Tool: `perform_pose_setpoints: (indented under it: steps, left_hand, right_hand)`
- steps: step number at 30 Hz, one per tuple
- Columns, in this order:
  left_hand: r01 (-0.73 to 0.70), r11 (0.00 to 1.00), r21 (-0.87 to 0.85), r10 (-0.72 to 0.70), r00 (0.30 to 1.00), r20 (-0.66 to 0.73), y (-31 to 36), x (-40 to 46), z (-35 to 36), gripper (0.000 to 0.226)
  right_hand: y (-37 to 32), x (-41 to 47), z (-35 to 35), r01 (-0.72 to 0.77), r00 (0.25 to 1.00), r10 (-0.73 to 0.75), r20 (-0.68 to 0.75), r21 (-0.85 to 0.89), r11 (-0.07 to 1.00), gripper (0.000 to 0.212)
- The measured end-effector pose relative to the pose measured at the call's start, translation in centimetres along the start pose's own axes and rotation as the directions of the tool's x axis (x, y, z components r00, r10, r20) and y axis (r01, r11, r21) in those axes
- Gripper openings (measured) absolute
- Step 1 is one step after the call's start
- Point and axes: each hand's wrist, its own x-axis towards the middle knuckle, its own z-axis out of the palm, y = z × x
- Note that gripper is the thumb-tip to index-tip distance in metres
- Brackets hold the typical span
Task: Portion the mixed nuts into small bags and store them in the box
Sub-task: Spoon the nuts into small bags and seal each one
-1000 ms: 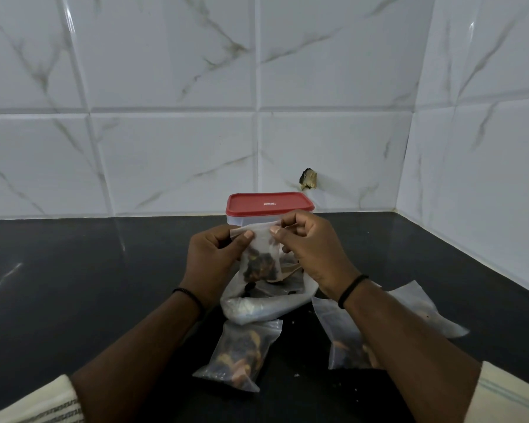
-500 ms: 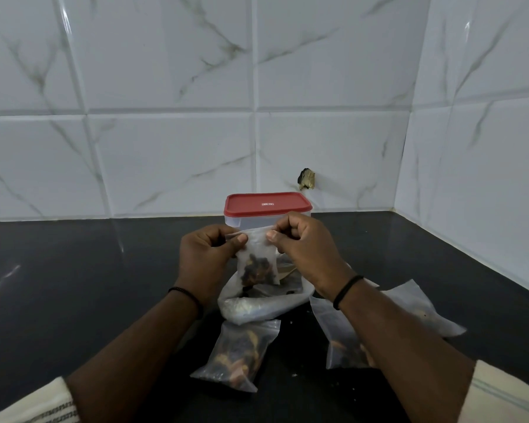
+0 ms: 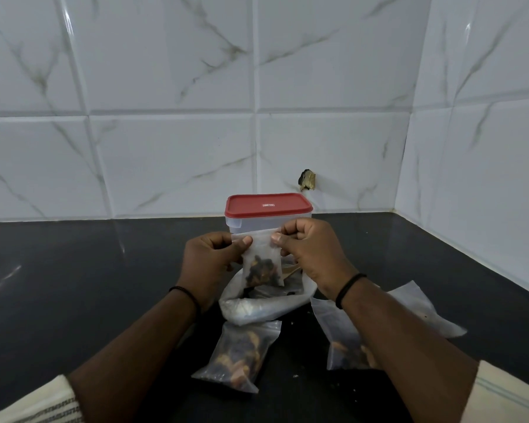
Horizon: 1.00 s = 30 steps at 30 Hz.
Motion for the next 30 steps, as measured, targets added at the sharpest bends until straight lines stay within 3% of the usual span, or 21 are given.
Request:
perform_pose_setpoints:
  steps: [14, 21, 30]
  left_hand:
    - [0.034, 0.998, -0.051, -0.035, 0.999, -0.021, 0.02, -0.03, 0.04, 0.002]
    - [-0.006, 1.000, -0.018, 0.006, 1.000, -0.017, 0.02, 0.06, -0.20, 0.008]
    - [-0.051, 0.998, -0.031, 0.052, 0.998, 0.039, 0.32, -0.25, 0.18, 0.003]
  right_hand:
    - [0.05, -0.17, 0.30, 0.024, 0.998, -0.021, 0.051, -0.055, 0.998, 0.007]
    - [-0.17, -0.23, 0.60, -0.047, 0.986, 0.039, 0.160, 0.048, 0.998, 0.005]
    - [0.14, -0.38, 0.59, 0.077, 0.994, -0.078, 0.074, 0.025, 0.997, 0.011]
